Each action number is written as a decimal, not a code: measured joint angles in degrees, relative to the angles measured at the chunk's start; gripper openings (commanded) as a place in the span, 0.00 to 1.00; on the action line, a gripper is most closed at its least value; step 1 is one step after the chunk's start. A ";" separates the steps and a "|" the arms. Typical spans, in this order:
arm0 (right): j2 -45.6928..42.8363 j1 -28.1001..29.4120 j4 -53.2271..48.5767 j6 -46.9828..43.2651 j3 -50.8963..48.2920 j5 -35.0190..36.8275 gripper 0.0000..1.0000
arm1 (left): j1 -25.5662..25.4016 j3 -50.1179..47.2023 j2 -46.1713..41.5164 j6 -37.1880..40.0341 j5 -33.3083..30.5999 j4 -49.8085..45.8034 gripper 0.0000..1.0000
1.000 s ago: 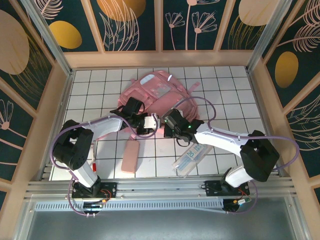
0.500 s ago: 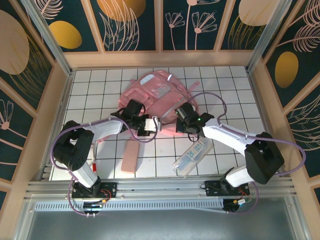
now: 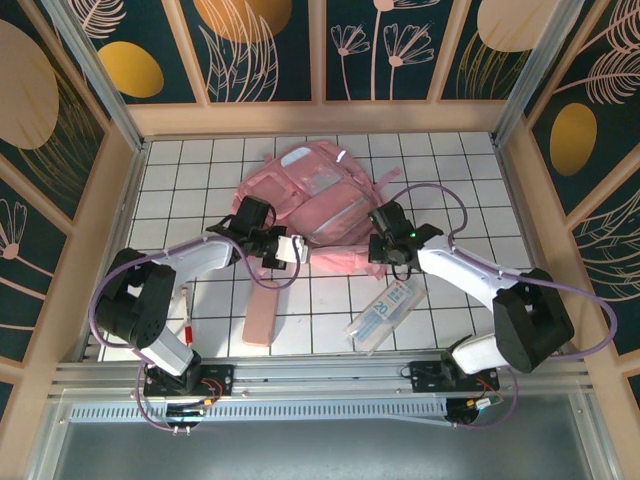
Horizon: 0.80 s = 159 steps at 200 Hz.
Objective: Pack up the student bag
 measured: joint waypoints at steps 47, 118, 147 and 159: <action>-0.96 8.48 1.99 -1.62 -0.37 -4.26 0.00 | 1.90 4.22 1.70 0.17 -2.82 -4.63 0.99; -0.15 13.33 6.62 -2.40 2.05 -12.52 0.00 | -9.62 5.88 0.37 -4.39 1.86 -3.26 0.81; -0.26 13.29 7.58 -2.54 1.97 -14.38 0.00 | -9.27 4.70 1.57 -5.86 -0.20 -2.71 0.62; -0.50 13.31 8.02 -2.54 1.81 -15.08 0.00 | -9.18 4.70 2.16 -6.62 -0.94 -1.86 0.44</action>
